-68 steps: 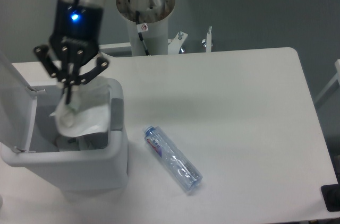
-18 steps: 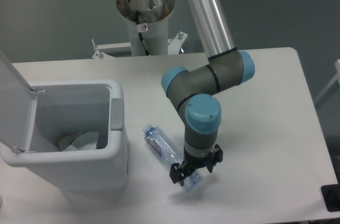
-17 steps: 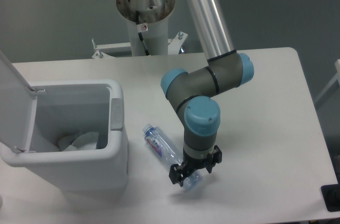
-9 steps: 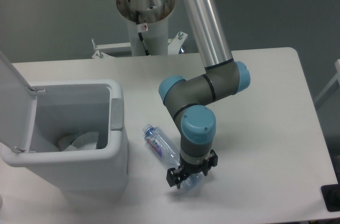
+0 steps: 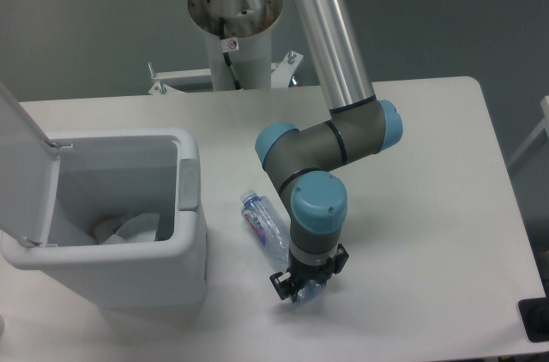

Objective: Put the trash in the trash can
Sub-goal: 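Lower the gripper around the bottle and close on it, then lift the bottle and carry it over the trash bin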

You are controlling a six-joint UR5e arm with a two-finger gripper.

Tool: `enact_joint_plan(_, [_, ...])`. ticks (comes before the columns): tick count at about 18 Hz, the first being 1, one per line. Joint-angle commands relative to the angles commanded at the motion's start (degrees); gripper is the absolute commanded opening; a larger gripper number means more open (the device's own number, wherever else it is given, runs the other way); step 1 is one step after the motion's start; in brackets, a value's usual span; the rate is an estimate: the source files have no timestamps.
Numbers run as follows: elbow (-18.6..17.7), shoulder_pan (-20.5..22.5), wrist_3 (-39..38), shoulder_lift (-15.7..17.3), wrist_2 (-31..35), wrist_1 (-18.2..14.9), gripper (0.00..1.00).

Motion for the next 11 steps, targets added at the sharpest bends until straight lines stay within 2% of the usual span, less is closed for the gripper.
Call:
enact_joint_plan(4, [0.1, 0.0, 0.3, 1.1, -0.1, -0.1, 0.56])
enact_joint_plan(7, [0.9, 0.6, 0.6, 3.5, -0.2, 0.2, 0.56])
enact_joint_plan(11, [4.2, 2.5, 0.6, 7.2, -0.4, 0.3, 0.56])
